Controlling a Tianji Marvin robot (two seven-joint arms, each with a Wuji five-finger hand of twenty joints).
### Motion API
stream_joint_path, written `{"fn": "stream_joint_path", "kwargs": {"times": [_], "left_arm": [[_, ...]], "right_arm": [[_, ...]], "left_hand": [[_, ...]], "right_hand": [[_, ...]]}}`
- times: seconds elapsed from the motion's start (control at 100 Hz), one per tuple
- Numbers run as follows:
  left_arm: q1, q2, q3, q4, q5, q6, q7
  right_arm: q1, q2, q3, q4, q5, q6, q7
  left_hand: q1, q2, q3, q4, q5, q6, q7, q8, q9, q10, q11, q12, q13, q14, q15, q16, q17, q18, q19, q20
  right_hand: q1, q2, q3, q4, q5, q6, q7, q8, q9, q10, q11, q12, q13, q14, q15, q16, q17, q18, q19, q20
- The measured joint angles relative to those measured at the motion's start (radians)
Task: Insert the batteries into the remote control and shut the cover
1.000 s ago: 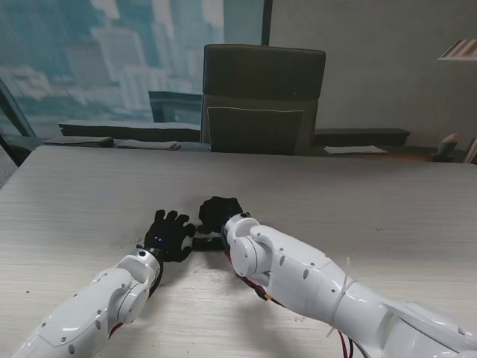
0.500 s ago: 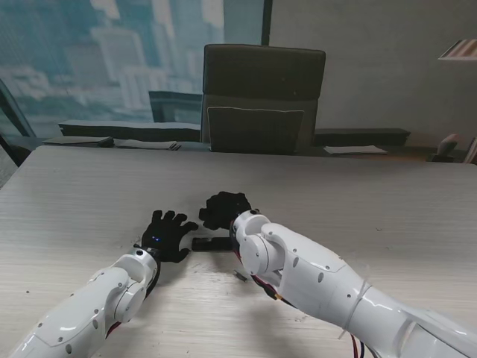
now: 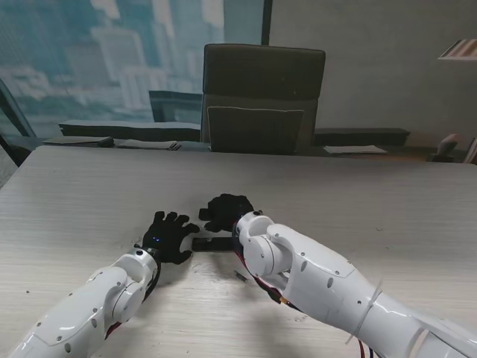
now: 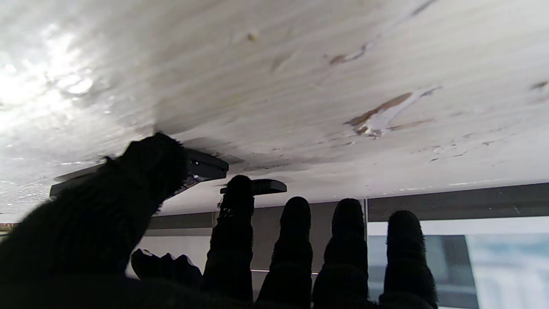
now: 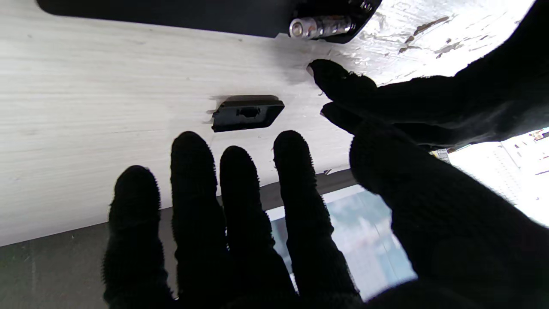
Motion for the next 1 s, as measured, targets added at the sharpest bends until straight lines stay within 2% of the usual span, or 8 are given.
{"fn": "stream_joint_path", "kwargs": {"times": [0.13,0.16,0.21,0.38,0.65,0.75,0.84,1.0], "left_arm": [[-0.003,0.002,0.006,0.000,0.003,0.001,-0.001],[-0.003,0.002,0.008,0.000,0.004,0.002,-0.001],[-0.005,0.003,0.010,0.001,0.004,0.002,-0.001],[-0.011,0.003,0.020,0.010,-0.002,0.002,0.012],[-0.024,0.001,0.035,0.023,-0.013,-0.001,0.023],[-0.026,0.000,0.037,0.024,-0.014,-0.001,0.024],[-0.027,0.000,0.037,0.025,-0.015,-0.001,0.024],[-0.027,-0.001,0.038,0.025,-0.015,-0.001,0.025]], "right_arm": [[-0.005,0.004,0.002,-0.007,0.000,0.000,0.007],[-0.006,0.005,0.003,-0.010,0.000,0.000,0.009],[-0.008,0.007,0.003,-0.014,0.000,0.000,0.015],[-0.007,0.017,-0.004,-0.030,-0.003,0.001,0.042],[0.012,0.022,-0.035,-0.046,-0.027,0.049,0.070],[0.024,0.022,-0.049,-0.050,-0.024,0.071,0.095],[0.037,0.022,-0.063,-0.054,0.004,0.105,0.127],[0.061,0.017,-0.089,-0.051,0.047,0.133,0.161]], "left_hand": [[-0.001,0.008,0.008,0.000,0.020,0.000,0.024,0.007,0.000,0.000,0.000,0.000,0.000,0.000,0.000,0.000,0.000,0.000,0.000,0.000],[-0.002,0.012,0.011,0.000,0.020,0.000,0.026,0.007,0.000,0.000,0.000,0.000,0.000,0.000,0.000,0.000,0.000,0.000,0.000,0.000],[-0.006,0.018,0.017,0.000,0.020,0.000,0.027,0.016,0.000,0.000,0.000,0.000,0.000,0.000,0.000,0.000,0.000,0.000,0.000,0.000],[-0.014,0.023,0.018,0.000,0.020,0.000,0.037,0.018,0.000,0.000,0.000,0.000,0.000,0.000,0.000,0.000,0.000,0.000,0.000,0.000],[-0.014,0.033,0.015,0.000,0.047,0.008,0.063,0.045,0.001,0.000,0.000,0.000,0.000,0.000,0.000,0.000,0.000,0.000,0.000,0.000],[-0.002,0.033,0.012,0.000,0.050,0.010,0.068,0.054,0.002,0.000,0.000,0.000,0.000,0.000,0.000,0.000,0.000,0.000,0.000,0.000],[0.007,0.033,0.012,0.000,0.052,0.016,0.073,0.055,0.012,0.000,0.005,0.000,0.000,0.000,0.000,0.000,0.000,0.000,0.000,0.000],[0.017,0.033,0.012,0.000,0.052,0.017,0.081,0.066,0.033,0.000,0.005,0.000,0.000,0.000,0.000,0.000,0.000,0.000,0.000,0.000]], "right_hand": [[0.040,0.000,0.000,-0.005,0.000,0.000,0.046,-0.042,0.025,0.001,0.002,0.000,0.005,0.001,0.015,0.000,0.007,0.000,0.001,0.000],[0.049,-0.001,0.000,-0.028,-0.001,0.000,0.072,-0.062,0.027,0.001,0.002,0.000,0.013,0.002,0.019,0.001,0.011,0.001,0.003,0.000],[0.077,-0.008,0.008,-0.032,-0.010,0.000,0.107,-0.085,0.034,0.001,0.003,0.003,0.013,0.007,0.025,0.001,0.013,0.002,0.009,0.000],[0.100,-0.027,0.023,-0.047,-0.009,0.000,0.145,-0.100,0.047,0.001,0.017,0.003,0.038,0.012,0.047,0.011,0.034,0.010,0.015,0.000],[0.099,-0.025,0.020,-0.047,0.053,0.026,0.179,-0.122,0.155,0.026,0.058,0.028,0.144,0.039,0.148,0.036,0.154,0.042,0.179,0.060],[0.072,0.049,-0.025,-0.048,0.113,0.039,0.163,-0.121,0.191,0.039,0.070,0.048,0.186,0.051,0.193,0.036,0.205,0.061,0.234,0.101],[0.050,0.115,-0.072,-0.021,0.167,0.051,0.114,-0.077,0.224,0.041,0.076,0.061,0.213,0.057,0.227,0.036,0.234,0.073,0.261,0.133],[0.039,0.184,-0.115,0.000,0.178,0.058,0.054,-0.024,0.236,0.051,0.099,0.088,0.242,0.062,0.286,0.043,0.271,0.079,0.302,0.163]]}}
